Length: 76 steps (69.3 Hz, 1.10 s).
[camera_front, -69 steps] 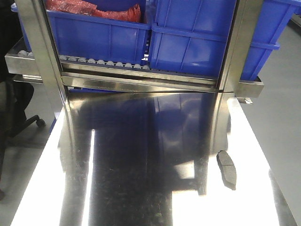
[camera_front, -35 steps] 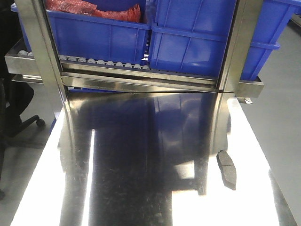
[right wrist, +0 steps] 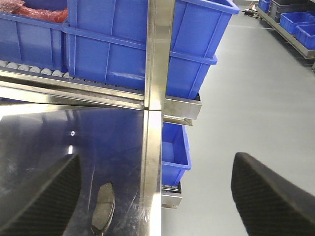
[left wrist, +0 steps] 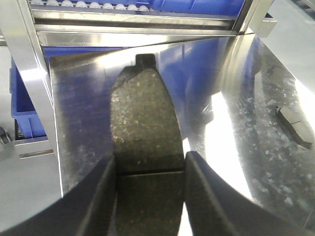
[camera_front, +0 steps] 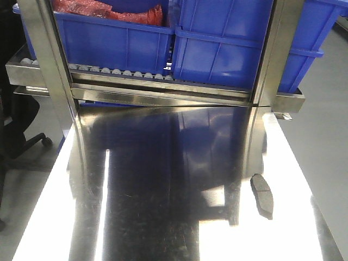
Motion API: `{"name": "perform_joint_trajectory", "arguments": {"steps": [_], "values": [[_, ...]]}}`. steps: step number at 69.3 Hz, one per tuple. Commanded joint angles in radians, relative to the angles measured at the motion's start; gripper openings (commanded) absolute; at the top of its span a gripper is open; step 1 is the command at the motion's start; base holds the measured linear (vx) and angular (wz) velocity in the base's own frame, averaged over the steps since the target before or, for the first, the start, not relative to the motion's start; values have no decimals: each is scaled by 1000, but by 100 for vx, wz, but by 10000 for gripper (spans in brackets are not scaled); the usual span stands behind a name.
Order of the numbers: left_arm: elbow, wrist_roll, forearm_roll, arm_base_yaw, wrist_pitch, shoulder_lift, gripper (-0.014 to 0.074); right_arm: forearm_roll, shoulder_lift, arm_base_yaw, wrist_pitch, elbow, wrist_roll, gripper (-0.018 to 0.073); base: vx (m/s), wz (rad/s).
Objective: Move and align brake pads A on conveyor
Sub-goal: 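Lift the brake pad with the left gripper off the table, then lower the right gripper onto the remaining brake pad and close it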
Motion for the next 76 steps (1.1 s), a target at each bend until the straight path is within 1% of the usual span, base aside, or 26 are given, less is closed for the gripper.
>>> {"name": "perform_joint_trajectory", "arguments": {"steps": [1, 9, 21, 28, 35, 44, 52, 61, 73, 76], "values": [[-28, -9, 1, -5, -83, -5, -6, -7, 12, -2, -72, -26, -2, 592, 0, 0], [-28, -9, 1, -5, -83, -5, -6, -6, 14, -2, -97, -26, 2, 592, 0, 0], [-28, -9, 1, -5, -83, -5, -6, 28, 21, -2, -107, -26, 2, 592, 0, 0], [-28, -9, 1, -5, -83, -5, -6, 40, 55, -2, -117, -28, 5, 592, 0, 0], [-28, -9, 1, -5, -83, -5, -6, 48, 134, -2, -118, -29, 26, 592, 0, 0], [-28, -9, 1, -5, -83, -5, -6, 85, 296, -2, -113, -38, 39, 592, 0, 0], [-28, -9, 1, -5, -83, -5, -6, 107, 468, -2, -76, -87, 39, 592, 0, 0], [-28, -9, 1, -5, -82, -5, -6, 120, 682, -2, 7, -172, 35, 592, 0, 0], [-28, -9, 1, -5, -82, -5, -6, 182, 943, -1, 130, -284, -3, 592, 0, 0], [-28, -9, 1, -5, -82, -5, -6, 188, 1008, 12, 146, -311, -4, 592, 0, 0]]}}
